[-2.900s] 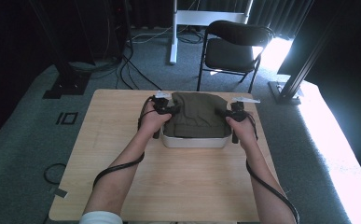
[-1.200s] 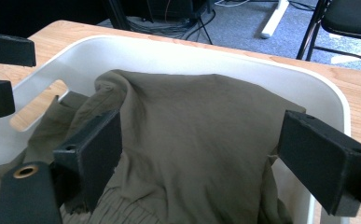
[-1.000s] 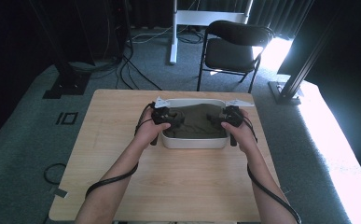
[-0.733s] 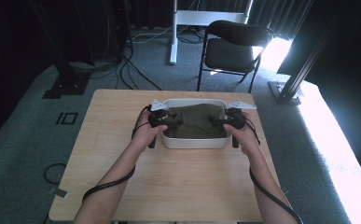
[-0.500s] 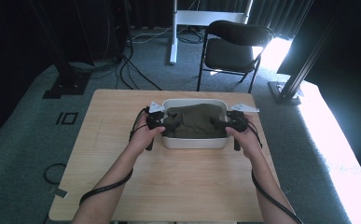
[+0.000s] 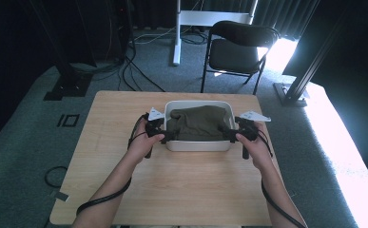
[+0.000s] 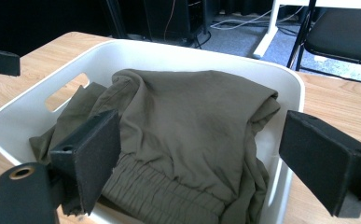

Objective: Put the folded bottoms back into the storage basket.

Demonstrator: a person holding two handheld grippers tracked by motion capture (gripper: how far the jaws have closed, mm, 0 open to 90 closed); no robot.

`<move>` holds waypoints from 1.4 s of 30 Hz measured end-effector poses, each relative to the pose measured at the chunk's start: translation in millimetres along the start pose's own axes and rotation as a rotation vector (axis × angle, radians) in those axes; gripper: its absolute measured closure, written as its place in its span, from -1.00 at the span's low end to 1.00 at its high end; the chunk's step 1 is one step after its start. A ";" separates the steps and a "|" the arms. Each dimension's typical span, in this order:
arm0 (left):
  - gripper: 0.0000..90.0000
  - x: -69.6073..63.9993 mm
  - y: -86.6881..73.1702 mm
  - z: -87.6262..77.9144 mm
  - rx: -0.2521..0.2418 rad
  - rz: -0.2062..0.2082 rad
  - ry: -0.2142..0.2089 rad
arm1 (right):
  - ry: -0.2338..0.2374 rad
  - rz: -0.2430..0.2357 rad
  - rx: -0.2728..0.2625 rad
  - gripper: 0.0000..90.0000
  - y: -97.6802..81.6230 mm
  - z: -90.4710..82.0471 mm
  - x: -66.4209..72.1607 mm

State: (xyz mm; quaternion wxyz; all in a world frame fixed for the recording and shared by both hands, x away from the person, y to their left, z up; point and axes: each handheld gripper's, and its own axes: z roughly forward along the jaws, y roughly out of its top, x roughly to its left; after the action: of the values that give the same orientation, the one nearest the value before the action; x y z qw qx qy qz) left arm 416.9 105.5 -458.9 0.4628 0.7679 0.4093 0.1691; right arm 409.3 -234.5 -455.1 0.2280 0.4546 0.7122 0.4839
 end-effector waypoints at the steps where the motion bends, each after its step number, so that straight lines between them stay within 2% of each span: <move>1: -0.60 0.0 -0.8 -1.8 -0.002 0.004 0.004 | -0.001 -0.004 -0.001 -0.72 -1.6 -1.9 0.2; 8: -0.60 0.4 -8.4 -14.3 0.008 0.008 0.021 | -0.014 -0.034 0.007 -0.73 -14.2 -13.3 -0.6; 10: -0.60 0.1 -11.3 -17.4 0.013 0.020 0.024 | -0.014 -0.034 0.011 -0.73 -17.6 -15.6 -1.5; 15: -0.60 2.7 -20.5 -24.7 0.014 -0.010 0.023 | -0.018 -0.020 0.003 -0.73 -27.1 -21.5 -4.5; 19: -0.60 4.9 -27.3 -31.1 0.005 -0.025 0.019 | -0.041 -0.011 0.000 -0.73 -36.3 -26.5 -9.0; 26: -0.60 9.2 -38.8 -40.4 0.017 0.006 0.040 | -0.049 0.006 -0.003 -0.73 -49.5 -35.4 -14.8; 28: -0.60 9.9 -43.2 -42.9 0.020 0.033 0.048 | -0.046 0.004 -0.003 -0.73 -53.2 -37.7 -15.5; 34: -0.60 12.0 -58.6 -50.1 0.025 0.032 0.051 | -0.066 -0.003 0.013 -0.73 -67.3 -44.5 -18.8; 36: -0.60 13.1 -63.5 -53.0 0.040 0.058 0.057 | -0.068 0.001 0.024 -0.73 -72.9 -46.5 -19.8; 42: -0.60 18.5 -78.8 -58.5 0.056 0.039 0.064 | -0.083 0.014 0.048 -0.73 -89.7 -52.4 -23.5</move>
State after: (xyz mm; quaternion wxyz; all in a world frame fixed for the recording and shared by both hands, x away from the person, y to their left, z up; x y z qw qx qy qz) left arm 353.6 172.1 -497.9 0.4244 0.7826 0.4133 0.1912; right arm 342.3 -290.8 -515.8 0.2433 0.4845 0.7103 0.4489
